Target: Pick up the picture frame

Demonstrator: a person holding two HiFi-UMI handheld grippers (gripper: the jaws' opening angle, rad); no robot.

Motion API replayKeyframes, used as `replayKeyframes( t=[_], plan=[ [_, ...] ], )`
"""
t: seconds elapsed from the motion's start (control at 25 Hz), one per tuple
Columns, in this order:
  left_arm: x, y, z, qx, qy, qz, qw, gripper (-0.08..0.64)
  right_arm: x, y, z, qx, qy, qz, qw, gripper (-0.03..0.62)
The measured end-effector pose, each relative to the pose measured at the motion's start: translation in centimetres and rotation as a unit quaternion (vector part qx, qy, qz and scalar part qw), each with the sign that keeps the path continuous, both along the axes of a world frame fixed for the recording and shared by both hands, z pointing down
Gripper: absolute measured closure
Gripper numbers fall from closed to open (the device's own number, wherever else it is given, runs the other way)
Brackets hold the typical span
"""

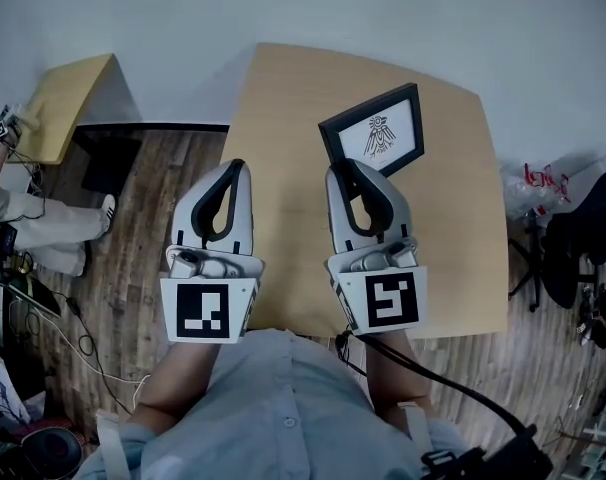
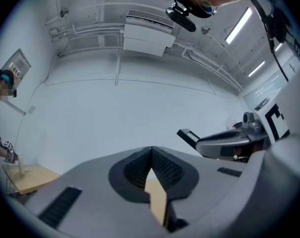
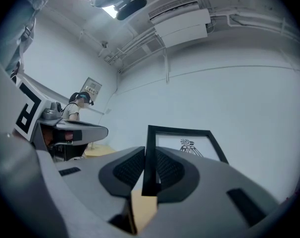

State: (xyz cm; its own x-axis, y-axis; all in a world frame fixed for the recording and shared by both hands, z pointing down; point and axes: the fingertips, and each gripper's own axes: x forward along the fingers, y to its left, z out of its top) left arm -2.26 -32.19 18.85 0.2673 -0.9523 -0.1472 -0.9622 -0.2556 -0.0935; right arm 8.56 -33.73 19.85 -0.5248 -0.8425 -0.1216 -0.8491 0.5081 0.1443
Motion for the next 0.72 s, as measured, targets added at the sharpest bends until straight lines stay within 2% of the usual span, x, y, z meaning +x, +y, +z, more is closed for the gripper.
replayKeyframes(
  t=[0.2,0.56,0.72],
  plan=[
    [0.09,0.02,-0.09,0.001,-0.001,-0.001,1.0000,0.558,0.14,0.12,0.52,-0.004,0.019,-0.002,1.000,0.528],
    [0.28,-0.03,-0.05,-0.001,0.001,-0.002,1.0000,0.558,0.09,-0.02,0.24,-0.001,0.006,-0.001,1.000,0.528],
    [0.40,-0.08,-0.05,0.001,0.000,-0.001,1.0000,0.558,0.25,-0.06,0.85,-0.005,0.025,-0.001,1.000,0.528]
  ],
)
